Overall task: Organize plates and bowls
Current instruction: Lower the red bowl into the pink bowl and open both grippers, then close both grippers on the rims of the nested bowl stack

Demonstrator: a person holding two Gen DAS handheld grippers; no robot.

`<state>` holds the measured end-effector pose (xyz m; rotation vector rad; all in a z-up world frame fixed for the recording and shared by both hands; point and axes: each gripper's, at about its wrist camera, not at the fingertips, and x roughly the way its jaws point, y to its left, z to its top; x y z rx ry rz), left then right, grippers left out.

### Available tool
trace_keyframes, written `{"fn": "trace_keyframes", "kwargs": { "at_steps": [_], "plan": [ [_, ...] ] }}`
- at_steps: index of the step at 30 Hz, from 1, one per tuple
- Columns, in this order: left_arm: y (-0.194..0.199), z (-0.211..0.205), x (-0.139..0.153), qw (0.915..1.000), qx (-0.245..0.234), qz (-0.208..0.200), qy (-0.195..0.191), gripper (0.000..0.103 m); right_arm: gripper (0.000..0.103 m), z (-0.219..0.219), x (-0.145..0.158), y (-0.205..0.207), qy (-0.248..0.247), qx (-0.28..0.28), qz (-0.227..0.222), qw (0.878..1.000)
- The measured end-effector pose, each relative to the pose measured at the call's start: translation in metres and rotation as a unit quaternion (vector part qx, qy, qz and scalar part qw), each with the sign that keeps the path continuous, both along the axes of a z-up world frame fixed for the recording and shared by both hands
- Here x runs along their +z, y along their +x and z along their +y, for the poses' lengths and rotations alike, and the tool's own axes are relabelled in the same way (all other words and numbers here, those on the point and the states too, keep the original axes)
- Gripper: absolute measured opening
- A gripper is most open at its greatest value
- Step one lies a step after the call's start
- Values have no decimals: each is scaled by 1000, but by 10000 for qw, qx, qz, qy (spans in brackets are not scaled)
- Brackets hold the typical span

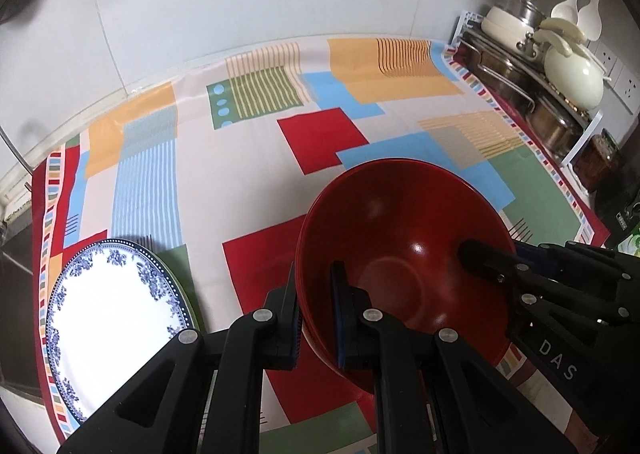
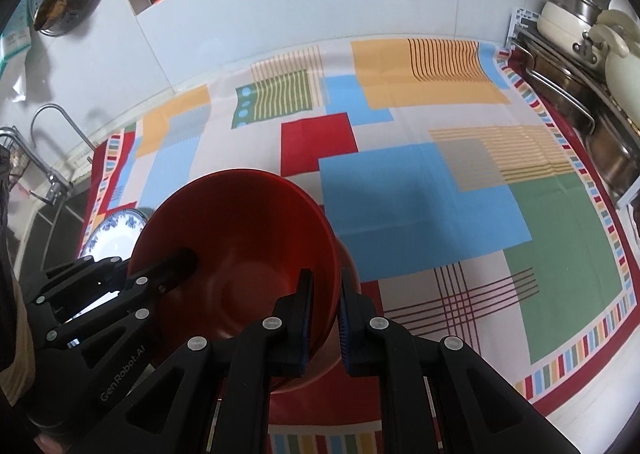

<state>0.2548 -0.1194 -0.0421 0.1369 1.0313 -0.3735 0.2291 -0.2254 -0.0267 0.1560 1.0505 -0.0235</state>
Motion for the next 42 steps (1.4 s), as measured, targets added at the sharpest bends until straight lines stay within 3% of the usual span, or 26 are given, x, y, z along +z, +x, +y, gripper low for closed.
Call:
{"fn": "trace_keyframes", "kwargs": {
  "at_steps": [19, 31, 33, 34, 38, 42],
  "plan": [
    [-5, -13, -20, 9996, -123, 150, 195, 15, 13, -5, -17, -5, -41, -53, 147, 9999],
    [-13, -13, -7, 9996, -264, 81, 42, 42, 13, -7, -20, -7, -72, -67, 132, 9999],
    [-15, -12, -3, 9997, -228, -38, 90, 53, 14, -7, -22, -7, -34, -61, 174, 9998],
    [-16, -11, 0, 9996, -171, -154, 167, 54, 14, -7, -22, -7, -30, -51, 176, 9998],
    [-17, -5, 11, 9992, -98, -341, 193, 55, 34, -12, -21, -7, 196, -88, 186, 9996],
    [-12, 6, 17, 9992, 67, -367, 109, 56, 41, -15, -14, -9, 287, -182, 58, 9994]
  ]
}}
